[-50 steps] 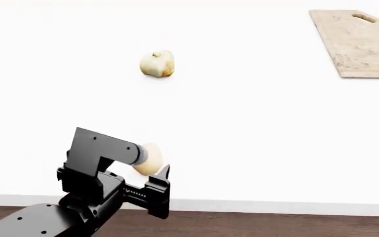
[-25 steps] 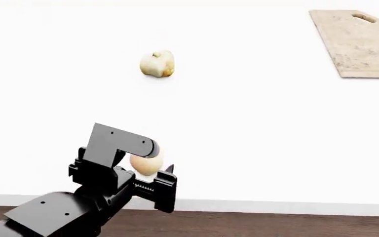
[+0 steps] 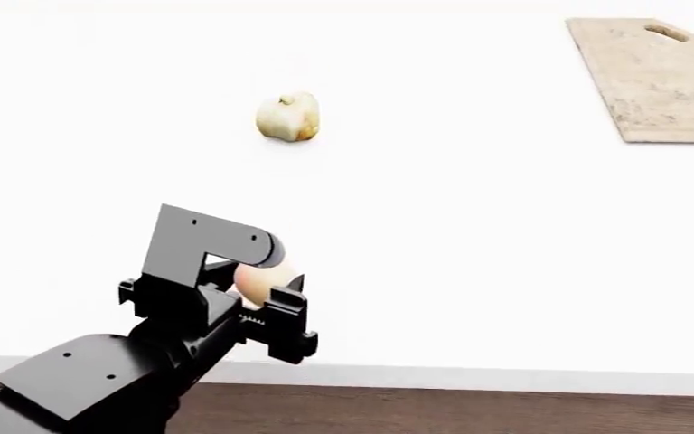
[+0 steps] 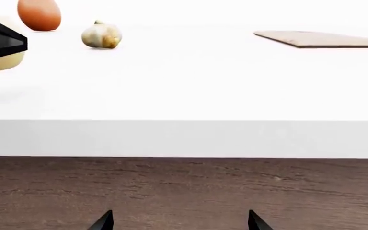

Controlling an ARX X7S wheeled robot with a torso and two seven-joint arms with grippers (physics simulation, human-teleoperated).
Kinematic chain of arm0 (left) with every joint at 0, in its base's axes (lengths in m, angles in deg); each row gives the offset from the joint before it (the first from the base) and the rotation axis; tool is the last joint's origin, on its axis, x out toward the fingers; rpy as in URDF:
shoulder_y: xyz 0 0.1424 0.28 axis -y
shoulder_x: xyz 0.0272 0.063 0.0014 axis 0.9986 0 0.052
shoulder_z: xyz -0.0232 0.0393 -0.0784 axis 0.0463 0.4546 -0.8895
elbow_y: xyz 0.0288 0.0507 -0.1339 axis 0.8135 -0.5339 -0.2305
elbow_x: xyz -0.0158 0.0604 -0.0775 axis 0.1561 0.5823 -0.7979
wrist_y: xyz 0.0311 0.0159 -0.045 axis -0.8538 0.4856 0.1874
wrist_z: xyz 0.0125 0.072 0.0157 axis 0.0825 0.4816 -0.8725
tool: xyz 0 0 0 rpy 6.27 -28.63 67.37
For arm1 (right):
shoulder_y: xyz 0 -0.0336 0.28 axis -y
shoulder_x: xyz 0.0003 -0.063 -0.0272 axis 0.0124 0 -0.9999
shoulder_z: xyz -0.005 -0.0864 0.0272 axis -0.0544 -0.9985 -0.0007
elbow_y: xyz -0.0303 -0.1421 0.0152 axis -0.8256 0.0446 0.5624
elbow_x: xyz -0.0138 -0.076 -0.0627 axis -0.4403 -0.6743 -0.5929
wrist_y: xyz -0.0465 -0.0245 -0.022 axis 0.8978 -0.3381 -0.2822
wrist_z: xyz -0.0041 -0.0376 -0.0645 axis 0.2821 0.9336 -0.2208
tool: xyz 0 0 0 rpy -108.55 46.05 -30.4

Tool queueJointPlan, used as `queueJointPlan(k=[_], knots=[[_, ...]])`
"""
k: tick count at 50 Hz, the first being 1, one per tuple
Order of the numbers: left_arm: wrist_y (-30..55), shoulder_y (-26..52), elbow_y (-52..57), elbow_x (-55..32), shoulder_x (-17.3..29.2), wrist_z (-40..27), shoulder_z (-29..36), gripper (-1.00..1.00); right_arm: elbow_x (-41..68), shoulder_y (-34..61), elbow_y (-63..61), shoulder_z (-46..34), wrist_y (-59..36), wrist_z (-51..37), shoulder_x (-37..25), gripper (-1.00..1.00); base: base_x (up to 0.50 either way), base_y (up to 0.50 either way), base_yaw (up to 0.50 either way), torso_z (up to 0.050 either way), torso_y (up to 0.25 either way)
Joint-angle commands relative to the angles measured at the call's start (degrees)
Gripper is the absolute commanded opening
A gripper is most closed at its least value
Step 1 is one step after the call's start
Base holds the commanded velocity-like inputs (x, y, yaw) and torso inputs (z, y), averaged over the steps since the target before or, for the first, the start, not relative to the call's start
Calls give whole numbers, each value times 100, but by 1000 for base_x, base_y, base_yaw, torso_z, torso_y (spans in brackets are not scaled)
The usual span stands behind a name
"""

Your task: Place the apricot and the ginger on separate cutting boards.

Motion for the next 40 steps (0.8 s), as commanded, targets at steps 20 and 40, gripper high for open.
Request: queueJointPlan(k=[20,40], knots=[[1514,-739,3324,-1156,1419,-1122,-1519,-100,1455,1056,-3337,963,-3485,-299,-940,100,0,0,0,0,0],[2741,561,3199,-1840,2062,-889,-1952,-100,3490,4761,-2360,1207,-6309,429,-1675,100,0,0,0,0,0]])
